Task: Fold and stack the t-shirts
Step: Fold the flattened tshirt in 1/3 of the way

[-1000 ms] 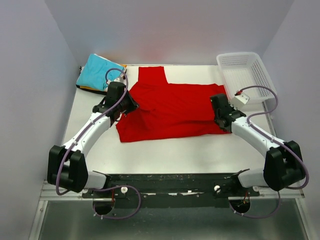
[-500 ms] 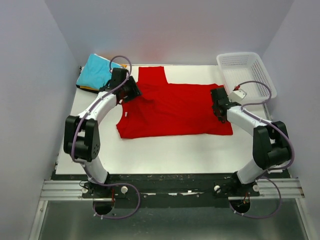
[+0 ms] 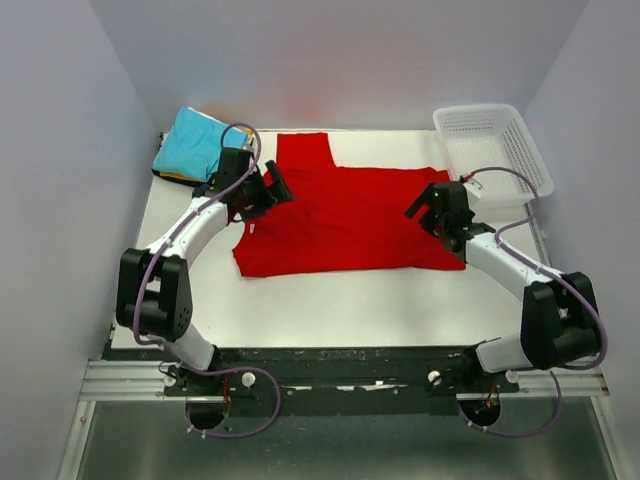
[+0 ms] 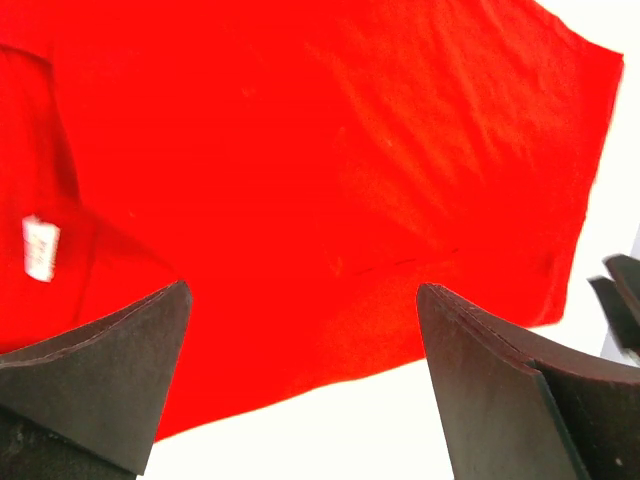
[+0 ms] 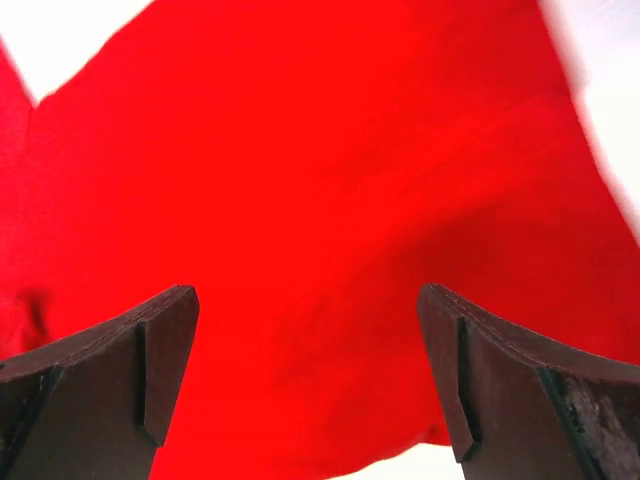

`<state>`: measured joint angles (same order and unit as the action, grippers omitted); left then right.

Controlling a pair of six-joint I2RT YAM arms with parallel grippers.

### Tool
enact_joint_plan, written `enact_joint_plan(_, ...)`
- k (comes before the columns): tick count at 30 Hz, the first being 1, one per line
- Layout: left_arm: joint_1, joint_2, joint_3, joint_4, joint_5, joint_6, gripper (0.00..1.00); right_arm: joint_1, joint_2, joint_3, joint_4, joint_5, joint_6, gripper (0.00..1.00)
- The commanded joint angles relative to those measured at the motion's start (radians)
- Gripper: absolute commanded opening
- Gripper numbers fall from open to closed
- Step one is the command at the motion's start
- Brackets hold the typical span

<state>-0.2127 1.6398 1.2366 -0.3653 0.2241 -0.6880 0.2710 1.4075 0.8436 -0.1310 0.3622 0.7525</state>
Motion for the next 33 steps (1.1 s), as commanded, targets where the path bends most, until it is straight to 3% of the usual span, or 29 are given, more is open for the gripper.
enact_joint_plan(1,-0.049,-0.038,-0.142,0.15,0.141,-0.054,0.99,0.004,0.1,-0.073,0.283,-0.446,-0.013,1.0)
enact_joint_plan(3,-0.066,0.005,-0.144,0.156,0.172,-0.07,0.99,0.021,0.175,-0.057,0.353,-0.521,0.0,1.0)
enact_joint_plan(7,-0.074,0.051,-0.172,0.162,0.195,-0.085,0.99,0.043,0.237,-0.035,0.308,-0.469,-0.013,1.0)
enact_joint_plan(12,-0.074,0.022,-0.267,0.148,0.174,-0.064,0.98,0.041,0.183,-0.126,0.271,-0.334,-0.01,1.0)
enact_joint_plan(17,-0.076,-0.014,-0.387,0.16,0.19,-0.076,0.99,0.043,0.137,-0.243,0.3,-0.448,-0.002,1.0)
enact_joint_plan(25,-0.148,-0.189,-0.61,0.136,0.109,-0.133,0.99,0.042,-0.038,-0.37,0.152,-0.45,-0.006,1.0)
enact_joint_plan(33,-0.279,-0.456,-0.825,-0.019,-0.034,-0.292,0.98,0.043,-0.272,-0.469,-0.086,-0.464,-0.006,1.0)
